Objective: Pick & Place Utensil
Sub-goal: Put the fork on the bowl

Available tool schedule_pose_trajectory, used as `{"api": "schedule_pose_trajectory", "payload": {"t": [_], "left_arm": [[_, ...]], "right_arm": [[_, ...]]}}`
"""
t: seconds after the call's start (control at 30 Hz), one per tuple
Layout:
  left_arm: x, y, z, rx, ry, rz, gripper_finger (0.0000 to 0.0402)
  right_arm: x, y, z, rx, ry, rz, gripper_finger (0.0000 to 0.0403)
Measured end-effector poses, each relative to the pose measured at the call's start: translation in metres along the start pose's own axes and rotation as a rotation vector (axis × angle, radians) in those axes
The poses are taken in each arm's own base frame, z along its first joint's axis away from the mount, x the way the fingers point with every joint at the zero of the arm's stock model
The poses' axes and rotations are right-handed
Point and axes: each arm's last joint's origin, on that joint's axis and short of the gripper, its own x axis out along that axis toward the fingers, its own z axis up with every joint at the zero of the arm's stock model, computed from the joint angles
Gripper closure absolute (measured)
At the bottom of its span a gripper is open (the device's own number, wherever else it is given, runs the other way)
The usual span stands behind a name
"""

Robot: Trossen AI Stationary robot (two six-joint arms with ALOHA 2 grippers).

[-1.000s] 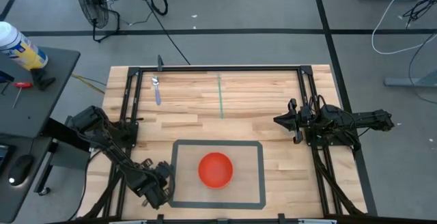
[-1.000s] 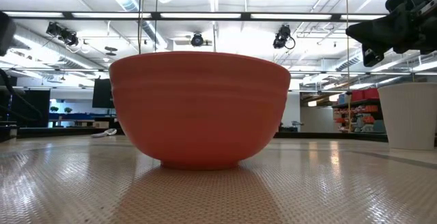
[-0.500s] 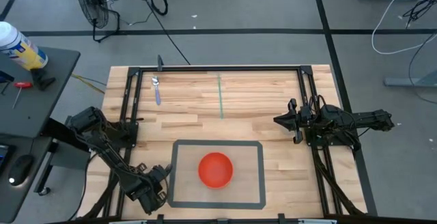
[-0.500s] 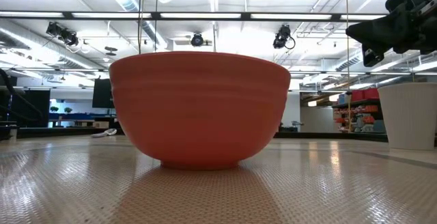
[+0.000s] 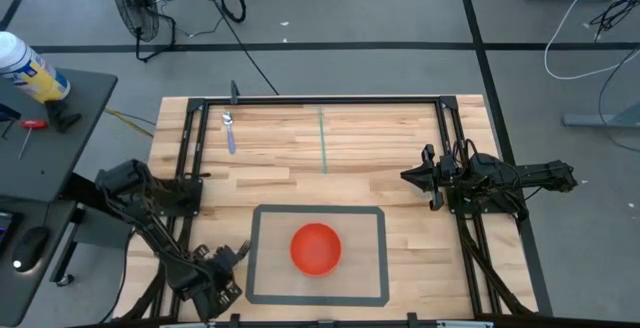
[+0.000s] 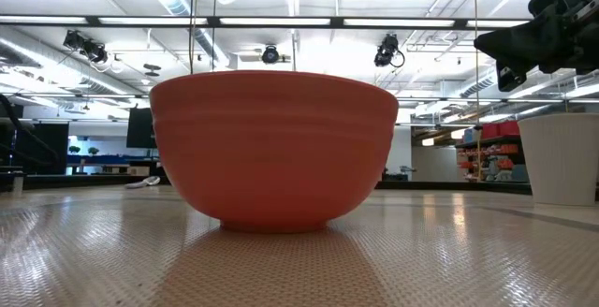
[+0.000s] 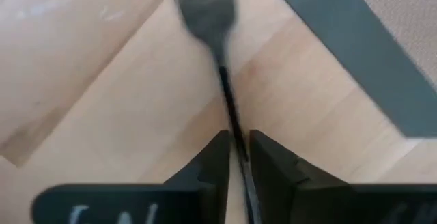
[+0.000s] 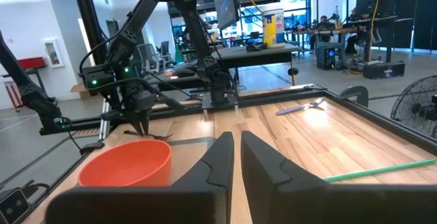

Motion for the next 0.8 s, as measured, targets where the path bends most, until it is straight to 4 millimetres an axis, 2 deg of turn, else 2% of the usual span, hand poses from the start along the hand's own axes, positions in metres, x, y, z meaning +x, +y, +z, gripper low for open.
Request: {"api": "schedule_pose_trajectory", "payload": {"t": [0.17, 0.53, 0.8], "left_arm": [[0.007, 0.0021, 0.0016, 0.036, 0.007, 0.059, 0.0367], [0.0082, 0.0028, 0.0024, 0.209, 0.005, 0.063, 0.0371], [0.0085, 0.0008, 0.0079, 0.257, 0.01, 0.07, 0.0381]], "right_arm": [[0.0, 0.0, 0.0001, 0.0, -0.001, 0.0, 0.0368], [0.0, 0.0, 0.0, 0.0, 0.0, 0.0, 0.0368], [0.0, 0.0, 0.0, 0.0, 0.0, 0.0, 0.0368]]}}
